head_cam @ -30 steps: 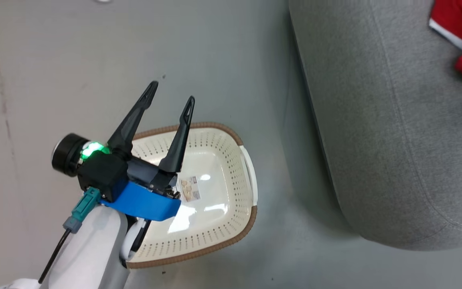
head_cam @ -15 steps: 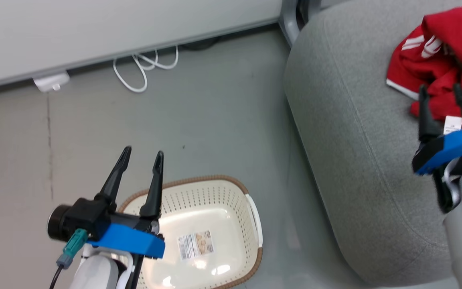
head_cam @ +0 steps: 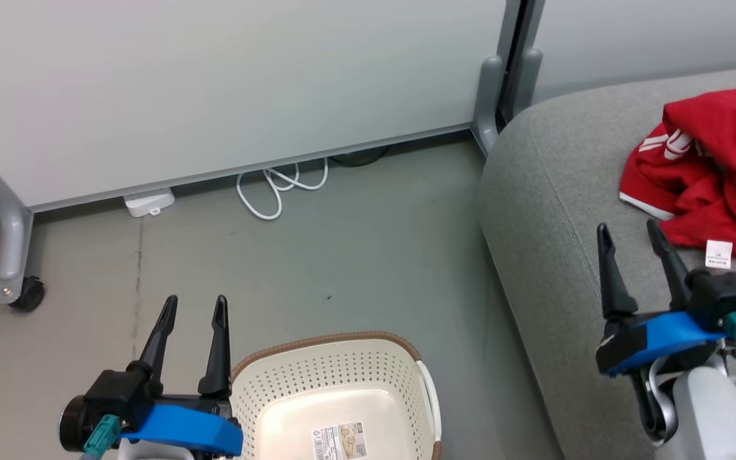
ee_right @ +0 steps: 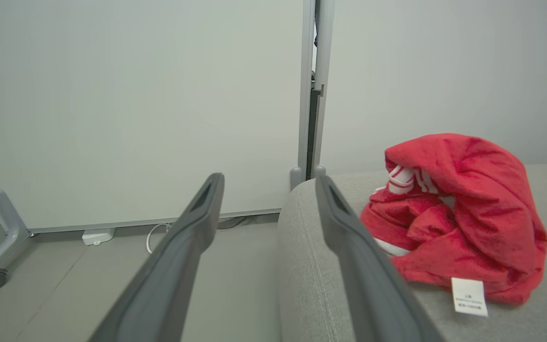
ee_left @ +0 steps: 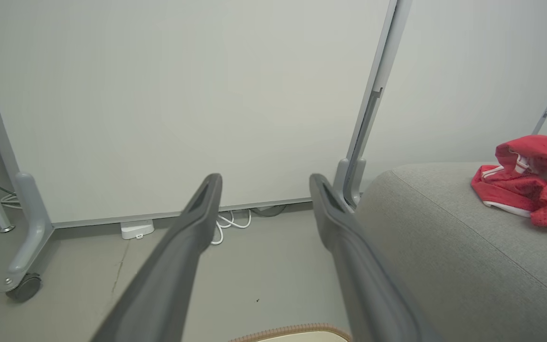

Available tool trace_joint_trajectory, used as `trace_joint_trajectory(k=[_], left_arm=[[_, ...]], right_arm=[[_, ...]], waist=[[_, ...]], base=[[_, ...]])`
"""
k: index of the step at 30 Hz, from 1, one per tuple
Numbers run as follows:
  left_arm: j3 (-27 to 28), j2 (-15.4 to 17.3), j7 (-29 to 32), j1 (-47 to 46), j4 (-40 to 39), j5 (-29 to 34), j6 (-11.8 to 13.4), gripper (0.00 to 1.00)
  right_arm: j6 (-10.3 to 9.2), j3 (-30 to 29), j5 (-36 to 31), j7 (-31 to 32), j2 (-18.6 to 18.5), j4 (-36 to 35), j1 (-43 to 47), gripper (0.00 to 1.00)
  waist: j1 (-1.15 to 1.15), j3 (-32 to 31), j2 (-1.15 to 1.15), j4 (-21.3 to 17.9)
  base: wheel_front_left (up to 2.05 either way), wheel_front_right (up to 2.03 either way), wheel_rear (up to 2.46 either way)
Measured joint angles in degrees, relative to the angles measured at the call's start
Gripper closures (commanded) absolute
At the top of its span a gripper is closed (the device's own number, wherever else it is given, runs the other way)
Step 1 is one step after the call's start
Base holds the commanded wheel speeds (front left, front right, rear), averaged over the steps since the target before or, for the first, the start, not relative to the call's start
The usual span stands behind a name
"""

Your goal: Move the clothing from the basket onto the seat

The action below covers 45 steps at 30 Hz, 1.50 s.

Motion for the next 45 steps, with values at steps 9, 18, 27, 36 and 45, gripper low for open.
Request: trace_joint_trajectory(k=[9,18,27,36,45], left_arm=[[1.77,-0.57,0.00,1.95,1.54,1.30,-0.01,0.00],[3.67,-0.93,0.00,2.56,2.40,2.76,-0.01,0.00],[3.42,-0.93,0.00,2.56,3.36,2.24,-0.01,0.00],[3.20,-0.74,0.00,2.55,3.71,1.74,-0.01,0.00],[2.80,-0.69,0.00,2.56,3.99,1.68,-0.01,0.00]], right_arm=[[0.00,2.26,-1.71,3.10,1.94,-8.13,8.53,0.00],[0.00,5.05,-0.93,5.54,2.18,-11.45,12.80,0.00],[0.00,5.32,-0.43,5.77,2.19,-11.51,13.58,0.00],[0.00,4.52,0.65,4.68,2.19,-10.14,13.57,0.00],[0.00,4.19,0.37,4.04,2.19,-9.89,13.51,0.00]], waist=[[0.01,-2.65,0.00,2.42],[0.01,-4.41,0.00,5.24],[0.02,-4.68,0.00,6.34],[0.02,-4.67,0.00,6.28],[0.02,-4.56,0.00,6.25]], base=[[0.00,0.00,0.00],[0.00,0.00,0.00],[0.00,0.00,0.00],[0.00,0.00,0.00],[0.00,0.00,0.00]])
